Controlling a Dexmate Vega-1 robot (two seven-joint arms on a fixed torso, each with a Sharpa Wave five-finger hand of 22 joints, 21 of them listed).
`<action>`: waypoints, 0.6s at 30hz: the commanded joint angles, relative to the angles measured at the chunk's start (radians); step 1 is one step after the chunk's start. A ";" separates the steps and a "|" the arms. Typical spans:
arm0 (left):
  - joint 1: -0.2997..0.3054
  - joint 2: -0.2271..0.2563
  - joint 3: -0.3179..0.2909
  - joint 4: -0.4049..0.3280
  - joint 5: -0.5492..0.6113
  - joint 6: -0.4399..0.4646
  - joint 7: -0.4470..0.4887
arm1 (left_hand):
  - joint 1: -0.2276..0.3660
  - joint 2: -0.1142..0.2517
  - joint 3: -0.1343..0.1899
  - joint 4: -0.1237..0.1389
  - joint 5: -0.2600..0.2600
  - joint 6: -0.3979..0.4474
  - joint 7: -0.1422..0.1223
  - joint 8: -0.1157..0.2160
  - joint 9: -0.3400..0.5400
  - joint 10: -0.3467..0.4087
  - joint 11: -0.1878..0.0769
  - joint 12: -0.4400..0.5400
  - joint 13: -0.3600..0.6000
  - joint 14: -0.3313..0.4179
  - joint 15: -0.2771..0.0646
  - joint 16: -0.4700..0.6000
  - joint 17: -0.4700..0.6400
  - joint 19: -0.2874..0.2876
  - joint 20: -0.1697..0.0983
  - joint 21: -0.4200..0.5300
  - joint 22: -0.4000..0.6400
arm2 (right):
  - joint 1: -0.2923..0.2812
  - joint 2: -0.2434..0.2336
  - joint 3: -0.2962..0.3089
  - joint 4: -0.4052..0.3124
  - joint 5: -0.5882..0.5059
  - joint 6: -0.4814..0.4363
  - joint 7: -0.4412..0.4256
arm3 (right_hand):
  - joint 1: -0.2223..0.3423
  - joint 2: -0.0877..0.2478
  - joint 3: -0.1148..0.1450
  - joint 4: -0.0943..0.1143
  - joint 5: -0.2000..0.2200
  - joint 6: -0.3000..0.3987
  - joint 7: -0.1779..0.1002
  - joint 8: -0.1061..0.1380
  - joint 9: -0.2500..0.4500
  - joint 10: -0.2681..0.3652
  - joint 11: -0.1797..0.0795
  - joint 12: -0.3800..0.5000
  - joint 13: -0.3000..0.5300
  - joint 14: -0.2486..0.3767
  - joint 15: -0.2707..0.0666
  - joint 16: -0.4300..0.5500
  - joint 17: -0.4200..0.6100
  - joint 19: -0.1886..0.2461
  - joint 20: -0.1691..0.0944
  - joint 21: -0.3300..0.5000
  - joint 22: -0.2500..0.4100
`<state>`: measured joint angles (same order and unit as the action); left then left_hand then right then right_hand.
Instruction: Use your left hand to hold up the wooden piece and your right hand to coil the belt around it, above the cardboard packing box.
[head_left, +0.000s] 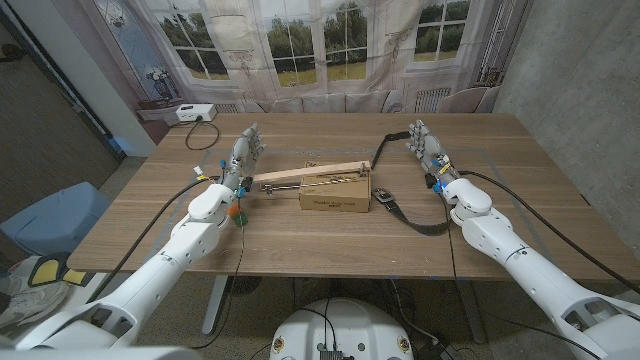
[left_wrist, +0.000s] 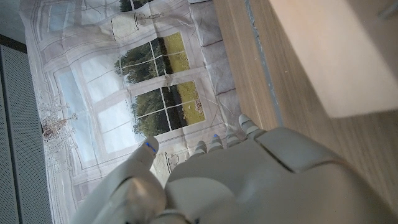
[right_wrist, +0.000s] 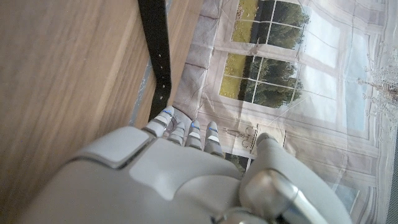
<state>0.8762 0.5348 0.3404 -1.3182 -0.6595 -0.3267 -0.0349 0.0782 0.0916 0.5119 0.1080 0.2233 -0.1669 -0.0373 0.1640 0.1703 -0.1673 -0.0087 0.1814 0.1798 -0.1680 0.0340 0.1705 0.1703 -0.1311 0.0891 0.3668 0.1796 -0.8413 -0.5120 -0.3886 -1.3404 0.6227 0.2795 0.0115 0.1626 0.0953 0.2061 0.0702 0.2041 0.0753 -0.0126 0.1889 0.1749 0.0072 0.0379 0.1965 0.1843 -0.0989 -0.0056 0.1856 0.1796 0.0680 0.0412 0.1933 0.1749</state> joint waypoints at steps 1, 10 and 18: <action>0.053 0.053 -0.021 -0.074 0.091 -0.029 0.097 | 0.005 0.015 0.007 -0.002 0.004 -0.062 0.001 0.010 0.002 -0.036 -0.003 0.012 0.001 -0.048 0.000 0.009 0.005 0.000 -0.010 0.005 0.003 | 0.013 0.006 -0.018 -0.018 -0.021 -0.001 0.004 | 0.008 0.003 0.005 0.001 0.006 0.007 -0.002 0.004 0.005 0.000 0.009 0.005 0.004 -0.006 -0.003 0.006 0.004 0.006 -0.001 0.007 0.003; 0.054 0.069 -0.022 -0.135 0.177 -0.010 0.193 | 0.043 -0.003 0.009 -0.048 -0.004 0.011 -0.024 0.031 0.003 0.055 0.011 0.040 0.003 0.044 0.012 0.027 0.001 0.054 -0.017 0.004 0.003 | 0.004 0.013 -0.003 0.033 0.008 0.054 0.054 | 0.008 0.003 0.005 0.000 0.006 0.006 -0.001 0.003 0.006 0.001 0.011 0.005 0.005 -0.005 -0.001 0.006 0.004 0.006 0.000 0.007 0.003; 0.052 0.161 0.011 -0.252 0.310 0.130 0.241 | 0.098 -0.038 0.009 -0.118 -0.022 0.065 -0.028 0.038 0.005 0.126 0.010 0.053 0.007 0.146 0.043 0.040 0.004 0.096 0.007 0.000 0.004 | -0.034 -0.013 0.030 0.030 0.046 0.082 0.089 | 0.007 0.002 0.005 -0.001 0.006 0.007 -0.004 0.003 0.006 0.002 0.009 0.005 0.005 -0.003 0.004 0.007 0.004 0.006 0.001 0.007 0.003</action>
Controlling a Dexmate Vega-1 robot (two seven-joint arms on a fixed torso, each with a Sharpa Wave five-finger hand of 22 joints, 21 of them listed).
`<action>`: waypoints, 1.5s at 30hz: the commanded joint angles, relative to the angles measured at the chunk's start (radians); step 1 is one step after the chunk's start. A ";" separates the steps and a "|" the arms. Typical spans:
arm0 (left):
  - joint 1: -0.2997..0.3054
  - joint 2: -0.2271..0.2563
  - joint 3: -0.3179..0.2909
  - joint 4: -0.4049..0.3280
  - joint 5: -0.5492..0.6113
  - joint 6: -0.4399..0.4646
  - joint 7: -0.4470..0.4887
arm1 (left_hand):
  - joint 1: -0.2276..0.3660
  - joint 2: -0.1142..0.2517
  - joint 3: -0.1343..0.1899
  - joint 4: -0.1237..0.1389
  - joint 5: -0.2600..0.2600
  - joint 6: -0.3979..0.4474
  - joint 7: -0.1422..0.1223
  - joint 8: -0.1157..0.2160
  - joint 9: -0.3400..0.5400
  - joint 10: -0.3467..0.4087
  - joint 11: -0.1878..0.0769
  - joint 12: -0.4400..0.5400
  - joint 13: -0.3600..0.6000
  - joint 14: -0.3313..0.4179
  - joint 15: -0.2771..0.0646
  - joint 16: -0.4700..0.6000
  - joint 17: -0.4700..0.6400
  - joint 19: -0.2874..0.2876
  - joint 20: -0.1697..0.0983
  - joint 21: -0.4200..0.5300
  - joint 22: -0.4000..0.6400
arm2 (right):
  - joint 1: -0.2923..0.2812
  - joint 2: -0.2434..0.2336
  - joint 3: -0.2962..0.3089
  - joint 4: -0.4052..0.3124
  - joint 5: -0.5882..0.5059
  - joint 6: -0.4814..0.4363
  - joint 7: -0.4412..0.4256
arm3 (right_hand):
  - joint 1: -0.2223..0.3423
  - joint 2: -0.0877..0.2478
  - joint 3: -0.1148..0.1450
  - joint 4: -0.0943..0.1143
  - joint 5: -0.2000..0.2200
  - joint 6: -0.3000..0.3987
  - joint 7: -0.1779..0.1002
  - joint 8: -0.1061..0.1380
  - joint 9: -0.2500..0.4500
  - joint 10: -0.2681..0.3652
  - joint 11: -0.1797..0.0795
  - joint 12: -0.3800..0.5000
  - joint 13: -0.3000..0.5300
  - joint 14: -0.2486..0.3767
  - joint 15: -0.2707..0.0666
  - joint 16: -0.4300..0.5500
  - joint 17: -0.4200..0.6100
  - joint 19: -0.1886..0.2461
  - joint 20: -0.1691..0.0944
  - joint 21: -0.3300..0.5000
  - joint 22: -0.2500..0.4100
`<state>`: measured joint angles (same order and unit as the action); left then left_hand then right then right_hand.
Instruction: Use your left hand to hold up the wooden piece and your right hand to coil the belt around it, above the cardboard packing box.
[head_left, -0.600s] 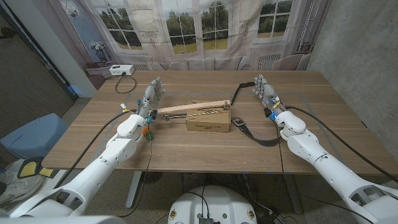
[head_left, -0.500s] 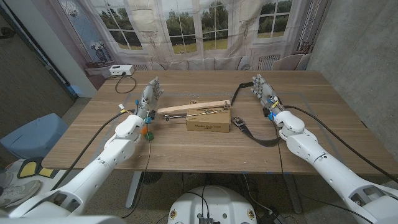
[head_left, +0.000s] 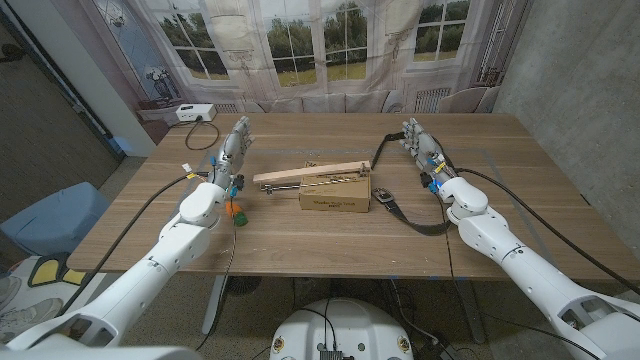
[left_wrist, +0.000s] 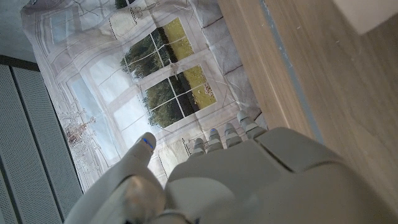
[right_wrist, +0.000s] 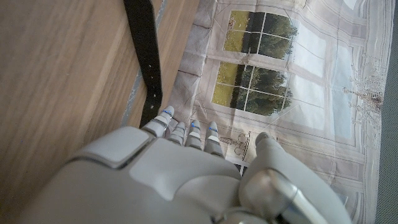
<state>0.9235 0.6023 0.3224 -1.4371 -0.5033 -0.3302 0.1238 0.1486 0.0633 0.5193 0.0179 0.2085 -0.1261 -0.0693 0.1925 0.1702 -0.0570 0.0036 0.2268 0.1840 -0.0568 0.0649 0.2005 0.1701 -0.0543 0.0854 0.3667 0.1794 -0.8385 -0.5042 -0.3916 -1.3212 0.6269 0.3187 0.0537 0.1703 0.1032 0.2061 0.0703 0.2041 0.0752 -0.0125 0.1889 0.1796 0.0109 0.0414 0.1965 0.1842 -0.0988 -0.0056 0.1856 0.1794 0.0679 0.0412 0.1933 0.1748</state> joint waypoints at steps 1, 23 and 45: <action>0.006 0.106 0.034 -0.150 0.169 0.153 0.084 | 0.033 -0.013 0.002 -0.035 -0.008 0.026 0.006 0.009 0.005 0.019 -0.004 0.008 0.003 0.037 0.013 0.009 0.004 0.022 0.013 -0.001 0.005 | -0.042 -0.024 0.037 0.010 0.047 0.046 0.051 | -0.001 -0.006 0.005 -0.001 0.006 0.007 -0.003 0.002 0.001 0.000 0.008 0.005 0.005 -0.003 0.004 0.007 0.004 0.005 0.001 0.007 0.003; 0.103 0.382 0.031 -0.548 0.374 0.552 0.077 | 0.098 -0.059 -0.004 -0.113 -0.015 0.051 0.021 0.009 0.009 0.010 0.003 -0.007 0.006 -0.008 -0.005 -0.018 0.007 0.015 0.041 -0.023 0.007 | -0.112 -0.045 0.082 0.010 0.115 0.115 0.140 | -0.002 -0.007 0.005 -0.002 0.006 0.007 -0.004 0.001 0.001 0.002 0.008 0.004 0.005 -0.001 0.006 0.007 0.004 0.008 0.004 0.008 0.003; -0.005 0.560 0.117 -0.728 0.567 0.829 -0.132 | 0.238 -0.076 0.014 -0.195 -0.006 0.181 0.053 0.043 0.013 0.053 0.014 0.001 0.011 0.010 -0.008 -0.011 0.007 0.067 0.037 -0.031 0.007 | -0.182 -0.046 0.105 -0.034 0.125 0.157 0.120 | -0.003 -0.007 0.005 -0.003 0.006 0.006 -0.007 0.000 0.001 0.005 0.008 0.004 0.005 0.002 0.007 0.007 0.004 0.009 0.005 0.008 0.003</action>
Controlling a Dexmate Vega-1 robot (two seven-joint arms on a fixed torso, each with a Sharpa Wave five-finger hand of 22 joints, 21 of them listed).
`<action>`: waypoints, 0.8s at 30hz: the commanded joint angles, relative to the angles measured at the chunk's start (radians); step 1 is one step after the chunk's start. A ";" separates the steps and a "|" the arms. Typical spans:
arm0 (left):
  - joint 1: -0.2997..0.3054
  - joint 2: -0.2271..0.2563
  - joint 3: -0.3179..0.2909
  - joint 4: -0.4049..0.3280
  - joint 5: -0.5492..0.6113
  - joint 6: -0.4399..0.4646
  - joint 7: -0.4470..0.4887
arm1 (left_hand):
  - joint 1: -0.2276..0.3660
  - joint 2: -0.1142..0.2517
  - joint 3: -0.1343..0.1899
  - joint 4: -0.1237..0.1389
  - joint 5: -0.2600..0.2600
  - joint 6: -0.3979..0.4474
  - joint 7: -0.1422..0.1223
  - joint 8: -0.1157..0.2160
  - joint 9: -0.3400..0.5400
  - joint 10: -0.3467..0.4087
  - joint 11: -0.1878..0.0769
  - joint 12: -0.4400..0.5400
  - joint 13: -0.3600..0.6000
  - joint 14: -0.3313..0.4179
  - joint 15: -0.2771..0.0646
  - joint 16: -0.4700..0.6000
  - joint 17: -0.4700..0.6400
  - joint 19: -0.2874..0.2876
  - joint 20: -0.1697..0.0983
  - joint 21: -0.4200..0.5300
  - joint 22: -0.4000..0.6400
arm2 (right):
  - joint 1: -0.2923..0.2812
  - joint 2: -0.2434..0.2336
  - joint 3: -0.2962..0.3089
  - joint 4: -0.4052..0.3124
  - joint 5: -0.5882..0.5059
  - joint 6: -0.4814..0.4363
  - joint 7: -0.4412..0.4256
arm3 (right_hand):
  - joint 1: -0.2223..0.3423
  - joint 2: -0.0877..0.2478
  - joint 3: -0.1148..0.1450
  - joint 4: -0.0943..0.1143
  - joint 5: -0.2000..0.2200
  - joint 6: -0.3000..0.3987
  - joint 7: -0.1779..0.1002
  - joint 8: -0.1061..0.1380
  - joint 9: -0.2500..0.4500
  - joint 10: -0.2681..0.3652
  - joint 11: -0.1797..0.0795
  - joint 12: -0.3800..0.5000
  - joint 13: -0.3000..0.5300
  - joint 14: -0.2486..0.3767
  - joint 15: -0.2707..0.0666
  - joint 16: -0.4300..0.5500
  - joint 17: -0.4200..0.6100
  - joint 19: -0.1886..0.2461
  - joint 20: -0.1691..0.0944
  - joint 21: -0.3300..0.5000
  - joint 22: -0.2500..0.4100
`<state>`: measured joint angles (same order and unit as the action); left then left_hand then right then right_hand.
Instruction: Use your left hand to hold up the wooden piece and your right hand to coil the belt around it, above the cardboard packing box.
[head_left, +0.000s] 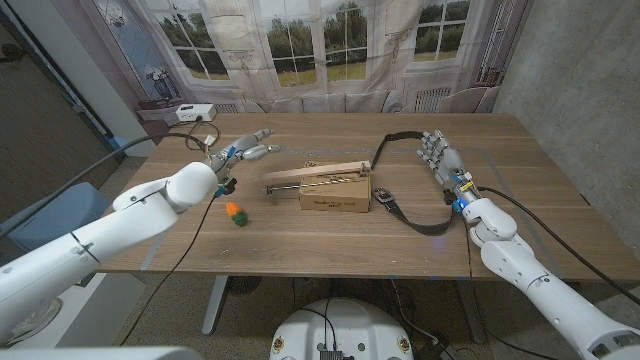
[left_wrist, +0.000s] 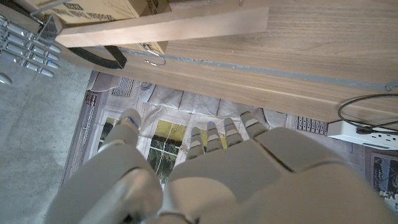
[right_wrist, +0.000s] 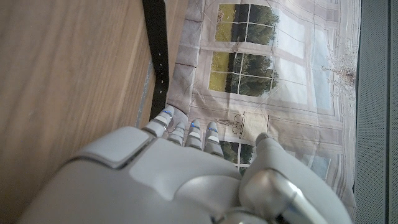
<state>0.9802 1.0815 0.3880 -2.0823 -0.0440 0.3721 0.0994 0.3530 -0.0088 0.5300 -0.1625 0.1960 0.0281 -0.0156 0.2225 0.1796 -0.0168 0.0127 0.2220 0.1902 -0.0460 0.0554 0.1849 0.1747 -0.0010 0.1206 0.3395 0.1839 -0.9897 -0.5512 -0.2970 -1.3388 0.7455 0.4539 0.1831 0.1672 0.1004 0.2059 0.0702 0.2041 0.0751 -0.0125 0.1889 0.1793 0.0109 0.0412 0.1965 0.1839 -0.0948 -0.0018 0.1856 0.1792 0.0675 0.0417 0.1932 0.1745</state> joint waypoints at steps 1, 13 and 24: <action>-0.069 0.085 0.057 -0.087 0.118 0.136 -0.119 | 0.039 -0.005 0.003 -0.015 0.007 0.028 0.000 0.013 0.004 0.014 0.006 0.006 0.005 0.000 0.002 0.004 0.003 0.015 0.003 -0.004 0.002 | -0.032 0.002 0.011 -0.017 0.007 0.023 -0.009 | 0.000 -0.005 0.005 -0.003 0.006 0.006 -0.006 0.000 0.001 0.005 0.009 0.004 0.005 -0.002 0.004 0.007 0.005 0.010 0.005 0.008 0.004; -0.188 0.094 0.158 -0.124 0.283 0.243 -0.282 | 0.177 -0.044 0.002 -0.019 0.026 0.121 -0.005 0.030 0.004 0.095 -0.013 0.028 0.006 0.066 -0.015 0.017 0.002 0.069 -0.001 -0.007 0.002 | -0.040 0.008 0.014 -0.013 0.010 0.032 -0.012 | -0.001 -0.005 0.005 -0.004 0.006 0.006 -0.008 -0.001 0.001 0.005 0.010 0.004 0.005 -0.001 0.006 0.007 0.005 0.011 0.004 0.009 0.004; -0.374 0.024 0.301 -0.085 0.456 0.297 -0.561 | 0.215 -0.037 -0.003 -0.005 0.025 0.144 -0.010 0.023 0.004 0.119 -0.016 0.030 0.006 0.105 -0.016 0.022 0.003 0.091 0.019 -0.007 0.004 | -0.041 0.010 0.017 -0.002 0.018 0.035 -0.005 | -0.001 -0.004 0.006 -0.004 0.006 0.006 -0.008 -0.001 0.001 0.006 0.009 0.003 0.005 0.000 0.007 0.007 0.005 0.012 0.004 0.009 0.004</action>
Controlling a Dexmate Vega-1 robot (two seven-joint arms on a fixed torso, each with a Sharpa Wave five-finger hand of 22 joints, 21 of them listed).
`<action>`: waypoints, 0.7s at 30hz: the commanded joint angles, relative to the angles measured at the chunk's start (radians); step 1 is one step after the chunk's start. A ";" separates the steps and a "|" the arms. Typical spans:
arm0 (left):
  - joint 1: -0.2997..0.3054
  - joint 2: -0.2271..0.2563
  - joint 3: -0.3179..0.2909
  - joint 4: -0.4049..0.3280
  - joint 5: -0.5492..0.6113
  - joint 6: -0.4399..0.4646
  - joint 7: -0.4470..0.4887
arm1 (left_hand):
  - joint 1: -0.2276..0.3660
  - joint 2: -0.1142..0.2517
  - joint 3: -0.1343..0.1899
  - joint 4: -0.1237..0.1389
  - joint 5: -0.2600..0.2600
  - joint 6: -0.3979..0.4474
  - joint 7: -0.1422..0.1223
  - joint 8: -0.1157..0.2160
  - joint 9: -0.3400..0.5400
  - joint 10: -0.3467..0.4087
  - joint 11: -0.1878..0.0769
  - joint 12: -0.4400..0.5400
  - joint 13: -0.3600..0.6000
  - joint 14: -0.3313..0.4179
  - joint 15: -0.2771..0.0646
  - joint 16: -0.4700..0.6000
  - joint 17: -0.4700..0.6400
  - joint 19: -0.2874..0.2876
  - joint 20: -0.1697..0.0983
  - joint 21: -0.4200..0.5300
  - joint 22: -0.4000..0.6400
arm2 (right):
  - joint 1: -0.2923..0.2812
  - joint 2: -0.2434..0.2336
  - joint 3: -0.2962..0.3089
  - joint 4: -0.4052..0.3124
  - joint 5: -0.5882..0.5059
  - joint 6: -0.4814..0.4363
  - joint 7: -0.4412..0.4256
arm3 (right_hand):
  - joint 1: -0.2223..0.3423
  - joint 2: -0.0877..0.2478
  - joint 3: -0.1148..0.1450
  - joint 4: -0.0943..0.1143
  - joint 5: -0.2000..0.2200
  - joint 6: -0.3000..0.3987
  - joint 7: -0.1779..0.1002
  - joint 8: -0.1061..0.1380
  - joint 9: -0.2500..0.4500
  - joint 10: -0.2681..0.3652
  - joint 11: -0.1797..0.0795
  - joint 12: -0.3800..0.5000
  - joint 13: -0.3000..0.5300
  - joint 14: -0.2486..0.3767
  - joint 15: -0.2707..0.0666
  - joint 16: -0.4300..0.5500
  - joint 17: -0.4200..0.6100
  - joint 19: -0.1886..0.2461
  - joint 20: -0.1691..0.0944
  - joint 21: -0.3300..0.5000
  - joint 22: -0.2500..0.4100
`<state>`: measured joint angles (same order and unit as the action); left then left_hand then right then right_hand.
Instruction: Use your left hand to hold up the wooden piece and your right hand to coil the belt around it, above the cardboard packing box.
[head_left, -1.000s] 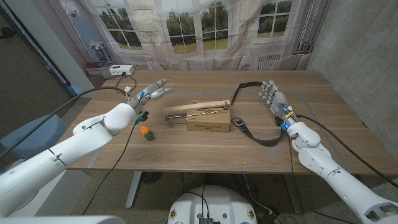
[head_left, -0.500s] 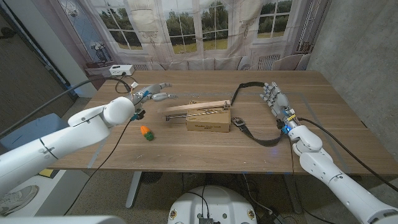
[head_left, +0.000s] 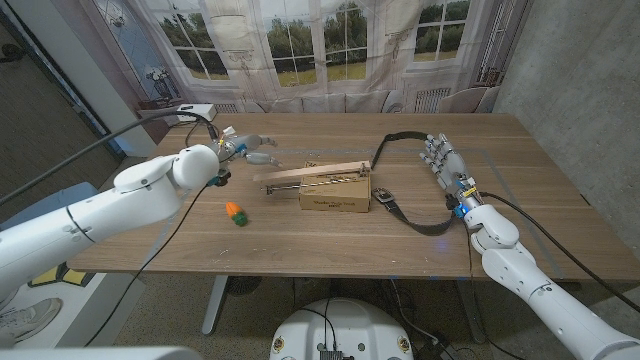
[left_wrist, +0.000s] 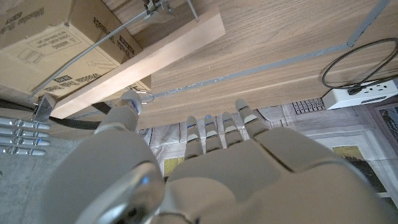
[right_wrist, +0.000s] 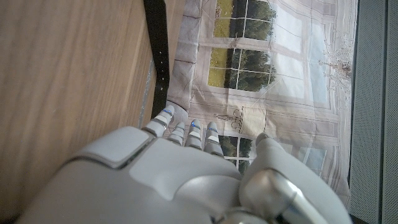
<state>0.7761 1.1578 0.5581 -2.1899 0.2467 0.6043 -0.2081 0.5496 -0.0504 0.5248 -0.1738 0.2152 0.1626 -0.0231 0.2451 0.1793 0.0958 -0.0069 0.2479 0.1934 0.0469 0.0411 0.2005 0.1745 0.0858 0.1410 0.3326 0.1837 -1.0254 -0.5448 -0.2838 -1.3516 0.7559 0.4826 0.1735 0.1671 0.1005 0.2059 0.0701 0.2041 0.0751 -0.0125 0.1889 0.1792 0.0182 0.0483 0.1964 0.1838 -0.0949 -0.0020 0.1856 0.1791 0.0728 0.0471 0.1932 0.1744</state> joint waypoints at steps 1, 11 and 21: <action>-0.186 -0.061 0.145 0.029 0.180 0.068 -0.281 | 0.020 0.006 0.002 0.007 0.005 0.010 0.000 0.000 0.005 0.006 0.003 0.003 0.002 0.012 -0.003 0.005 0.003 0.005 -0.002 -0.001 0.004 | -0.006 0.003 0.005 0.012 0.009 0.006 0.005 | -0.001 -0.004 0.006 -0.004 0.006 0.006 -0.008 -0.001 0.002 -0.001 0.001 0.003 0.006 0.000 0.007 0.007 0.005 0.007 -0.001 0.009 0.004; -0.297 -0.139 0.257 0.081 0.381 0.065 -0.480 | 0.037 0.023 -0.001 0.014 0.000 0.044 0.005 0.002 0.005 0.025 0.002 0.006 0.002 0.023 -0.003 0.003 0.003 0.018 -0.007 -0.001 0.006 | -0.012 0.006 0.014 0.024 0.019 0.013 0.009 | -0.001 -0.004 0.006 -0.005 0.006 0.006 -0.010 -0.001 0.002 -0.001 0.004 0.003 0.006 0.002 0.012 0.007 0.005 0.007 -0.001 0.009 0.004; -0.336 -0.201 0.292 0.129 0.495 0.036 -0.604 | 0.055 0.029 -0.008 0.015 -0.005 0.096 0.004 0.009 0.006 0.057 -0.009 0.011 0.002 0.040 -0.005 0.003 0.002 0.031 -0.014 -0.002 0.006 | -0.004 0.013 0.017 0.050 0.027 0.021 0.023 | -0.002 -0.004 0.006 -0.005 0.006 0.006 -0.010 -0.001 0.002 0.000 0.003 0.003 0.006 0.003 0.012 0.007 0.005 0.007 0.001 0.008 0.004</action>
<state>0.4995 1.0215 0.7907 -2.1078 0.5983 0.6605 -0.6573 0.5891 -0.0189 0.5209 -0.1611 0.2152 0.2385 -0.0194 0.2451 0.1792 0.1321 -0.0144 0.2518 0.1933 0.0747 0.0346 0.2005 0.1744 0.1090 0.1285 0.3327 0.1889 -1.0348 -0.5387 -0.2711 -1.3254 0.7746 0.4958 0.1845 0.1671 0.1006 0.2086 0.0674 0.2041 0.0806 -0.0180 0.1888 0.1792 0.0181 0.0482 0.1964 0.1838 -0.0895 0.0034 0.1856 0.1791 0.0728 0.0471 0.1932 0.1744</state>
